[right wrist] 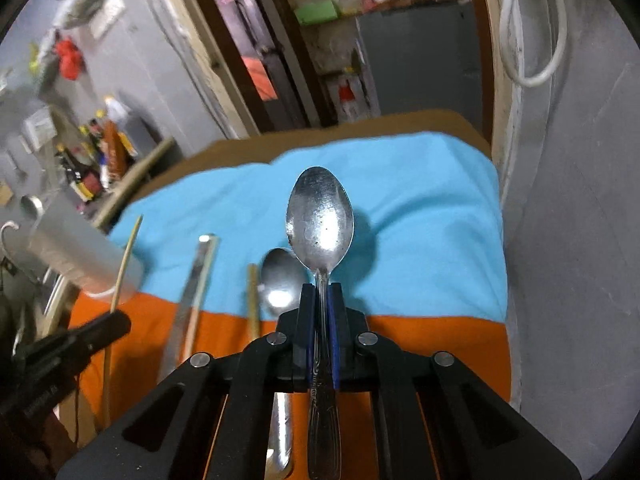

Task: Organize utensils
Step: 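Grasp a wooden chopstick with the left tool while the right grasps the ornate silver spoon, then lift the chopstick and spoon with both tools up over the white caddy, then lower the chopstick and spoon into the caddy and open both tools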

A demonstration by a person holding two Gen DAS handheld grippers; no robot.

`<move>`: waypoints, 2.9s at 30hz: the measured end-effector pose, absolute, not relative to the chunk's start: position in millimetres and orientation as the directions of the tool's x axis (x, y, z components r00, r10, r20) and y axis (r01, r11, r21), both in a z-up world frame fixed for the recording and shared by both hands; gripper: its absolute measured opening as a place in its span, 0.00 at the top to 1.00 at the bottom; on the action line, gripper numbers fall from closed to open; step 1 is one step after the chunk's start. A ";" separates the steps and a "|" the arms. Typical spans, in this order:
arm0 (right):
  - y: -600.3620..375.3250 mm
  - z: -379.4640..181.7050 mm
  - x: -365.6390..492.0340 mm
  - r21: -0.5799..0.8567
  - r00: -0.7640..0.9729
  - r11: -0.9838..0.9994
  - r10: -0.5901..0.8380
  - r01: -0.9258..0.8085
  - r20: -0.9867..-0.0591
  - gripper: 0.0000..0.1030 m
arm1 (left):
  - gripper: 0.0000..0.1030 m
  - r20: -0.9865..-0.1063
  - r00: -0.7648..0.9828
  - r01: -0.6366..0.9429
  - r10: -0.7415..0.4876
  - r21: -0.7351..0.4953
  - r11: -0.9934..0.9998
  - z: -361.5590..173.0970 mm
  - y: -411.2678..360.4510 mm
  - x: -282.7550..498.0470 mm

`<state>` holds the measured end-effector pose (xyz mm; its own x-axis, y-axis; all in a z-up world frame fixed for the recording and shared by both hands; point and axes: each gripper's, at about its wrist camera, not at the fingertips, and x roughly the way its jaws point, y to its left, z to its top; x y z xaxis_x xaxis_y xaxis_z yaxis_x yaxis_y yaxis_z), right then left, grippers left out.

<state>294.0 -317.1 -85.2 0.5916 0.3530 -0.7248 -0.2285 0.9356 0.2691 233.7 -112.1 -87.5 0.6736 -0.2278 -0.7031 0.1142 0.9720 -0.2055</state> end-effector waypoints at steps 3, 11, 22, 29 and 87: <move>-315.4 -72.2 271.8 0.275 0.650 0.925 0.381 -0.264 -0.658 0.96 | 0.98 -0.655 0.718 0.122 -0.236 -0.215 0.969 -76.8 -113.0 223.2; -305.7 -21.8 228.8 0.330 0.772 0.878 0.466 -0.345 -0.432 0.96 | 0.98 -0.516 0.826 0.128 -0.226 -0.218 0.967 -43.3 -102.6 204.1; -254.7 46.1 218.6 0.324 0.825 0.829 0.530 -0.456 -0.196 0.96 | 0.98 -0.343 0.922 0.111 -0.182 -0.215 0.970 8.8 -48.2 187.4; -211.2 65.5 234.0 0.382 0.784 0.745 0.615 -0.546 -0.081 0.96 | 0.98 -0.290 0.935 0.112 -0.202 -0.298 0.948 29.8 18.7 202.3; -110.8 -3.6 277.9 0.386 0.759 0.709 0.650 -0.589 -0.037 0.94 | 0.98 0.033 0.999 -0.028 0.033 -0.142 0.989 -41.7 100.9 236.0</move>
<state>277.9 -110.8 -3.6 0.7587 0.6504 -0.0369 -0.5894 0.7095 0.3864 236.0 100.9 -41.7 0.9989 0.0329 0.0327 -0.0279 0.9895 -0.1419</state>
